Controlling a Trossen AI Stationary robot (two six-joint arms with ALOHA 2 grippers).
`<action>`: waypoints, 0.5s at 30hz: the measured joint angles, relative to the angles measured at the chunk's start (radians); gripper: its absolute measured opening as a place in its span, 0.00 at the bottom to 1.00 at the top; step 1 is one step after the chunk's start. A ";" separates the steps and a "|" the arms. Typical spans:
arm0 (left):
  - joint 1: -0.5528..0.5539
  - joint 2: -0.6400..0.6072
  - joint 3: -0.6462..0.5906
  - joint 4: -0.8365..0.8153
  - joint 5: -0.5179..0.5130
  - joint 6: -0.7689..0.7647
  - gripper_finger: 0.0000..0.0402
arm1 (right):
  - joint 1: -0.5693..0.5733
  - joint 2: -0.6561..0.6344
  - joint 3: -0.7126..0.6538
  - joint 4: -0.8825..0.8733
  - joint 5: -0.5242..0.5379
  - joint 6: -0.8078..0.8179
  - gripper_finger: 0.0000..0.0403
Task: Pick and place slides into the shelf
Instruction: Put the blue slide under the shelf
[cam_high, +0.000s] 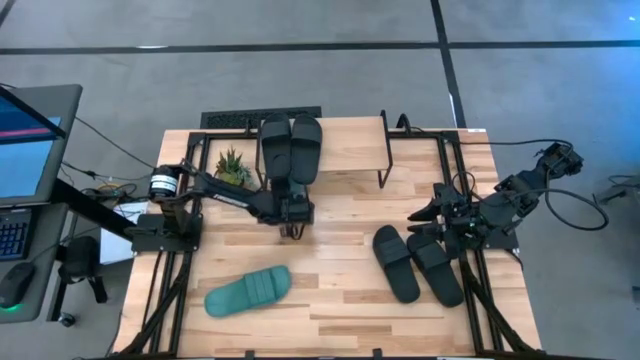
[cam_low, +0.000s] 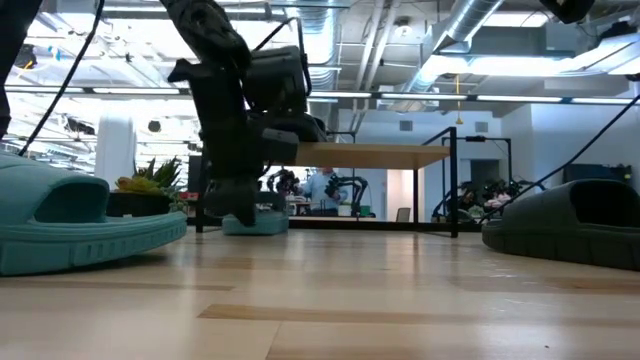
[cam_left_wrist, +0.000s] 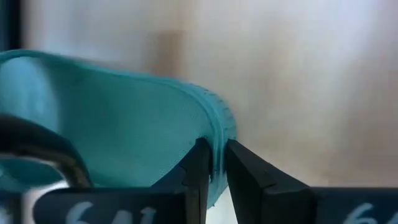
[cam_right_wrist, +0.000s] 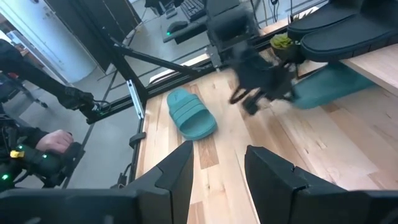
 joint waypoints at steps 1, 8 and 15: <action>0.002 -0.001 -0.001 -0.005 -0.012 -0.008 0.09 | 0.000 0.000 0.000 0.000 0.000 0.000 0.33; 0.012 -0.002 0.001 -0.003 0.014 0.007 0.09 | 0.000 0.000 0.000 0.007 0.000 0.007 0.33; 0.006 -0.005 0.003 -0.033 0.028 0.015 0.09 | 0.000 0.000 0.000 0.008 0.000 0.015 0.33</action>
